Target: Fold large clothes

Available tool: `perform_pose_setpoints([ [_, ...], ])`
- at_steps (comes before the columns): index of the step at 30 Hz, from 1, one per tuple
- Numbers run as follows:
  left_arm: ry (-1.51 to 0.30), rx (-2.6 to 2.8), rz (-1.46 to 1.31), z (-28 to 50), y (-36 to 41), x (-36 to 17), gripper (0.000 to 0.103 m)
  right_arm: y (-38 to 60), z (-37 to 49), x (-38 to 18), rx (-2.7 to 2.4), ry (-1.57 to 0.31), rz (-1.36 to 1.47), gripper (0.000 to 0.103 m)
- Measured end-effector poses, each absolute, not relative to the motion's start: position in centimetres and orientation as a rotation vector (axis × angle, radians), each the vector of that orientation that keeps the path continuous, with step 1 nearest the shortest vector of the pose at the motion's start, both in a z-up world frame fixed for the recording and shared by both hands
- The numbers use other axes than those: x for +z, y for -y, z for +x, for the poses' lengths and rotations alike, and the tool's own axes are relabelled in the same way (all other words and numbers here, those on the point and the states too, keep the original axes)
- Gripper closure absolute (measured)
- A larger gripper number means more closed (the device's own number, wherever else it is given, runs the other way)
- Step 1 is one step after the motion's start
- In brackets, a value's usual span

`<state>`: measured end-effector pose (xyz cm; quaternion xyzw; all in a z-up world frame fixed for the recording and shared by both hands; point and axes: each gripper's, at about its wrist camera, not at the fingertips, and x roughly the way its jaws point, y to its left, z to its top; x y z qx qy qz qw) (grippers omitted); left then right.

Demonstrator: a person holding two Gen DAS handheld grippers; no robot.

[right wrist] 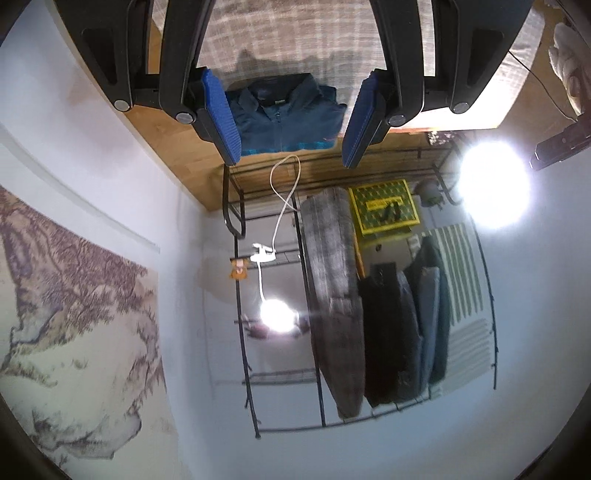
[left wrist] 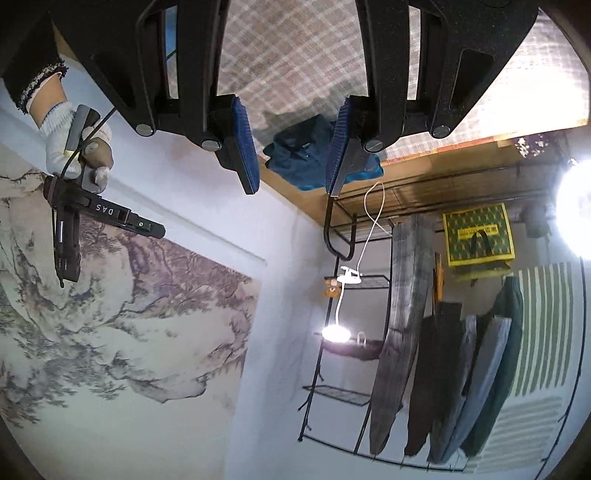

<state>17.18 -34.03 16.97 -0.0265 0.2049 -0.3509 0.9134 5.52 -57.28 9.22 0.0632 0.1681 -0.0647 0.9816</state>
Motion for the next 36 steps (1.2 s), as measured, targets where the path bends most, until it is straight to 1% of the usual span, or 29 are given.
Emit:
perform_pose_setpoints([
  [6,-0.37,-0.731,-0.059,12.7,31.7,19.5,0.065,54.7,0.8,11.2,-0.123,-0.3,0.106,0.044],
  [12,-0.326,-0.725,-0.026,8.5,30.4,21.0,0.065,52.4,-2.3,11.9,-0.113,-0.291,0.094,0.044],
  [15,-0.314,-0.728,-0.011,6.7,29.7,20.9,0.065,51.0,-3.5,11.4,-0.118,-0.297,0.076,0.042],
  [21,-0.346,-0.712,0.009,4.9,28.8,18.6,0.064,49.3,-5.0,9.2,-0.113,-0.314,0.097,0.034],
  [23,-0.361,-0.709,0.002,4.8,28.4,17.4,0.05,48.7,-5.4,8.2,-0.118,-0.319,0.096,0.031],
  [24,-0.368,-0.705,-0.005,4.8,28.1,16.7,0.04,48.4,-5.5,7.6,-0.126,-0.322,0.096,0.03],
  [25,-0.373,-0.702,-0.008,4.7,27.9,16.2,0.037,48.2,-5.6,7.1,-0.13,-0.324,0.098,0.026],
  [26,-0.376,-0.699,-0.006,4.8,27.7,15.6,0.036,48.1,-5.6,6.7,-0.131,-0.327,0.098,0.021],
  [27,-0.376,-0.692,0.003,4.7,27.5,14.9,0.036,47.9,-5.5,6.1,-0.139,-0.333,0.096,0.019],
  [30,-0.379,-0.687,0.013,4.7,27.1,13.1,0.019,47.7,-5.2,4.3,-0.152,-0.35,0.108,0.01],
  [32,-0.386,-0.684,0.015,4.8,26.9,11.9,0.016,47.6,-4.8,2.9,-0.139,-0.365,0.125,0.003],
  [34,-0.401,-0.676,0.023,5.1,26.7,10.5,0.01,47.6,-4.5,1.4,-0.154,-0.373,0.129,0.0],
  [36,-0.404,-0.665,0.029,5.4,26.7,9.3,0.004,47.6,-4.0,0.0,-0.178,-0.378,0.129,0.0],
])
